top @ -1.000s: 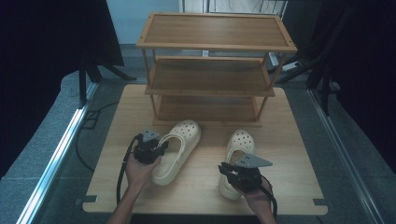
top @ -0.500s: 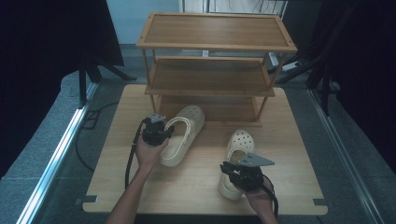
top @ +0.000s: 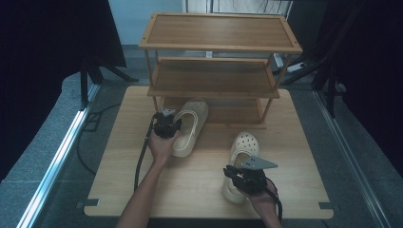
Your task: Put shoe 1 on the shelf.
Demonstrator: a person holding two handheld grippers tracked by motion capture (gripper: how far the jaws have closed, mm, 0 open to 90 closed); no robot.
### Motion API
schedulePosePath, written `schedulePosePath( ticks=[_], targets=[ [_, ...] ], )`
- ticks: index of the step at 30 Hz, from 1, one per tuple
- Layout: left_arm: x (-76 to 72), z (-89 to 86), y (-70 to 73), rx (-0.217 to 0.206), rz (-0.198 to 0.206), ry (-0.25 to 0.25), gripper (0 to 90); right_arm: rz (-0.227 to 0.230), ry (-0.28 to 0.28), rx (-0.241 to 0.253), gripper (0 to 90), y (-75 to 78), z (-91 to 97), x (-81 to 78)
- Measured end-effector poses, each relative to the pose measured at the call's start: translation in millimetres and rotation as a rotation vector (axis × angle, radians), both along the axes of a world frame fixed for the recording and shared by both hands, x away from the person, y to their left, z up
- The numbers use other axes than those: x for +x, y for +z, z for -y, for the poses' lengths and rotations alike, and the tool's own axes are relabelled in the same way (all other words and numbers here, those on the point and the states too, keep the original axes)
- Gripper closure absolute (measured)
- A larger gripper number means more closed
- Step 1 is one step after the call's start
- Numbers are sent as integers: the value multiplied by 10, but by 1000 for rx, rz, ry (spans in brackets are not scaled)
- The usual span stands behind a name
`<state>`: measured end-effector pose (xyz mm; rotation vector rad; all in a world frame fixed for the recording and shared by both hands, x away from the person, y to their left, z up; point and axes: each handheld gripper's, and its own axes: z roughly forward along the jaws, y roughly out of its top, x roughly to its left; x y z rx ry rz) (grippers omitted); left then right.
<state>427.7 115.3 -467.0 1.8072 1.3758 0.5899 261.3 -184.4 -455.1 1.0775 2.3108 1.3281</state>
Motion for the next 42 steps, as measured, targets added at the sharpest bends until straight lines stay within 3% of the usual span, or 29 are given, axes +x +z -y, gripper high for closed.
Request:
schedulePosePath(
  ticks=[6,12,14,19,24,29,34,36,38,42],
  targets=[
    [106,71,-155,24,-22,24,754,-6,-2,-2,781,-27,6,6],
    [114,104,-180,3,-15,14,723,-22,17,18,780,-37,-1,-11],
    [102,110,-168,-21,-7,2,669,-16,24,18,779,-27,-14,-24],
    [-17,131,-50,-55,29,-61,415,-19,17,7,779,-41,-8,-26],
    [-224,90,-6,-84,42,-82,337,-16,15,4,776,-43,-18,-32],
    [-419,-17,29,-96,48,-103,343,-15,16,1,775,-42,-19,-39],
    [-738,-175,57,-120,45,-125,381,-12,11,-4,772,-48,-26,-43],
    [-844,-195,51,-116,51,-149,439,-5,4,-4,771,-47,-29,-46],
    [-956,-217,37,-122,52,-180,557,-2,5,-4,768,-39,-31,-52],
    [-1143,-231,-50,-88,10,-220,741,-2,1,-3,767,-34,-16,-52]
  ],
)
